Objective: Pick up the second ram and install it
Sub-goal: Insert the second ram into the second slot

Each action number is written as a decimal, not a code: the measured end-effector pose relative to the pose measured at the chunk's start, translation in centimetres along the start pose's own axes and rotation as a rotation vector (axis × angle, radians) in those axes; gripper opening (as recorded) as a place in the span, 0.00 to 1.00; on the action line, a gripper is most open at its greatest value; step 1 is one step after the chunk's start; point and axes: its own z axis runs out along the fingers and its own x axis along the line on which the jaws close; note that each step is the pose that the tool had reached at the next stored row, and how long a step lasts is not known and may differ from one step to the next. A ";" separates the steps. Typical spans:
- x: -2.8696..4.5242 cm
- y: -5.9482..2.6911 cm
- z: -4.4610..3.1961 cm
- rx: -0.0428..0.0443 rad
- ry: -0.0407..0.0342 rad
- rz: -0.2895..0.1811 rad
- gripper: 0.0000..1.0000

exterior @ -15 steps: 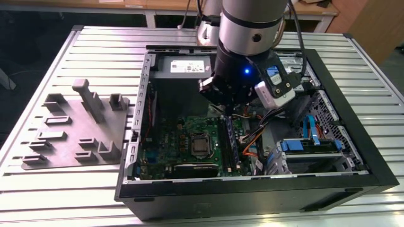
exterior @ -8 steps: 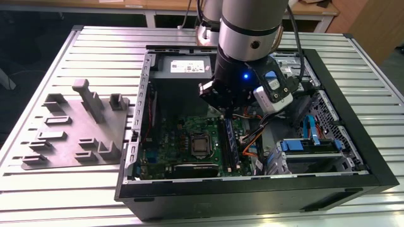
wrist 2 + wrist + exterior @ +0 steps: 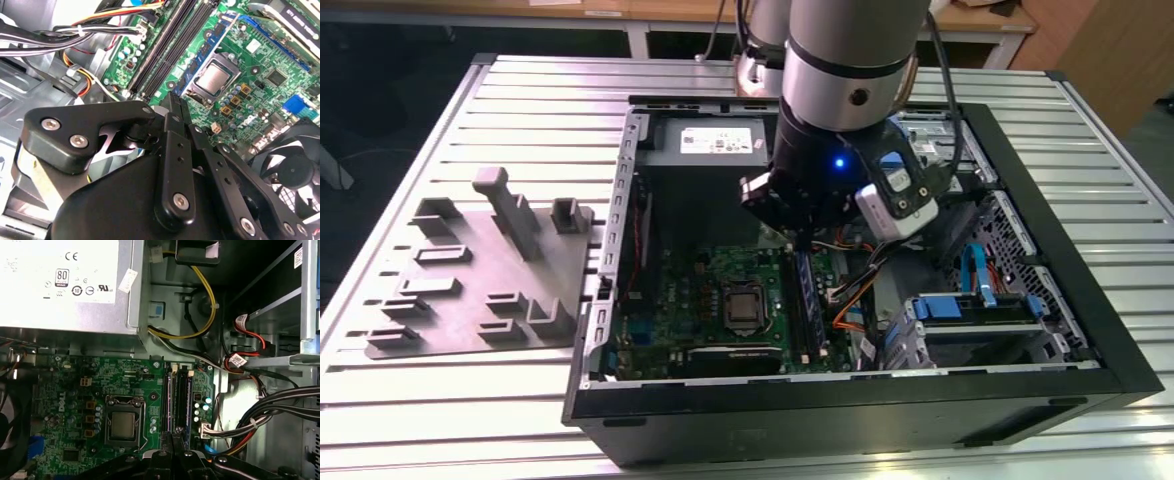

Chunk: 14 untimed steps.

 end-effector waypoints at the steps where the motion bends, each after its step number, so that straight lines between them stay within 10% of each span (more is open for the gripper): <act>1: -0.01 -0.01 0.12 0.0003 0.0001 0.000 0.12; 14: -0.05 -0.10 1.90 0.0003 0.0000 0.002 0.12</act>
